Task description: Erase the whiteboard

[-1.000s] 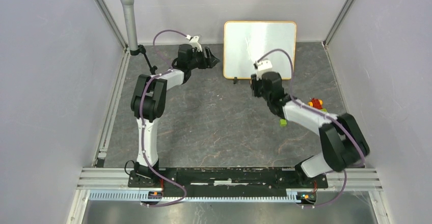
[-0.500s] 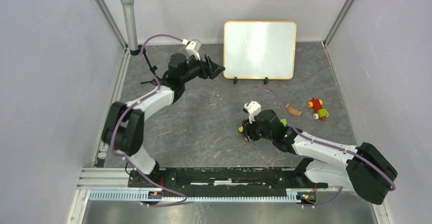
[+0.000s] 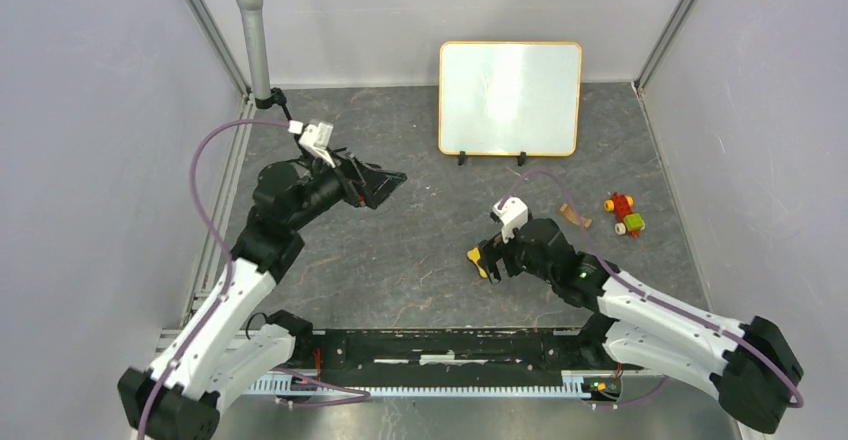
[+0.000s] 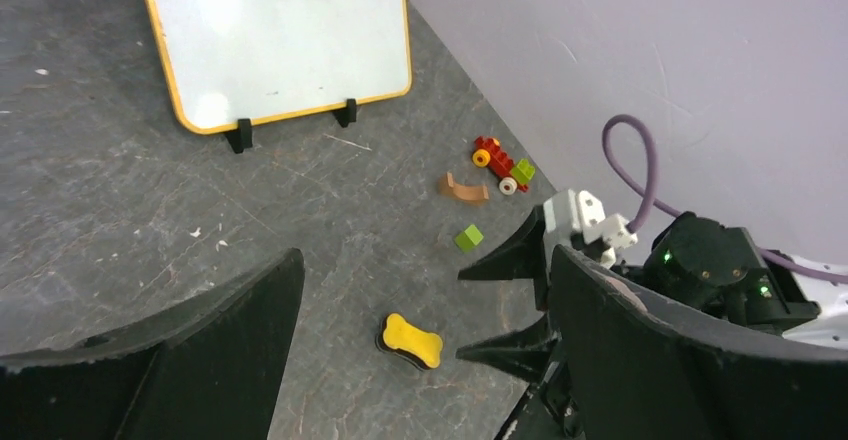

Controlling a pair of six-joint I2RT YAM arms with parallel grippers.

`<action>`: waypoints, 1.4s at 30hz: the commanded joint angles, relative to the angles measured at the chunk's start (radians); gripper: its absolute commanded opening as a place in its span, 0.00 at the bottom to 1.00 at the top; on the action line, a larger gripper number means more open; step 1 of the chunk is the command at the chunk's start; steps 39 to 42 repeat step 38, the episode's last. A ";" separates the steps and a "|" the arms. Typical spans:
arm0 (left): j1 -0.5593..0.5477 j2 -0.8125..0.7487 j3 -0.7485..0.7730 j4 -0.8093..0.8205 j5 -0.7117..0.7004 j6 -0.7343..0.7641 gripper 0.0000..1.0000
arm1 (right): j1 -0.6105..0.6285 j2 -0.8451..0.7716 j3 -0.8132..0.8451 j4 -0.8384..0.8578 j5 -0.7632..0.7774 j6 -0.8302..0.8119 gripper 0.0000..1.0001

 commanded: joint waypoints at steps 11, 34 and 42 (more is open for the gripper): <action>-0.003 -0.387 0.270 -0.471 -0.171 0.151 1.00 | 0.004 -0.331 0.402 -0.308 0.378 -0.116 0.98; -0.004 -0.634 0.210 -0.350 -0.326 0.164 1.00 | 0.005 -0.681 0.427 -0.246 0.520 -0.120 0.98; -0.004 -0.609 0.200 -0.338 -0.308 0.157 1.00 | 0.005 -0.677 0.418 -0.258 0.536 -0.102 0.98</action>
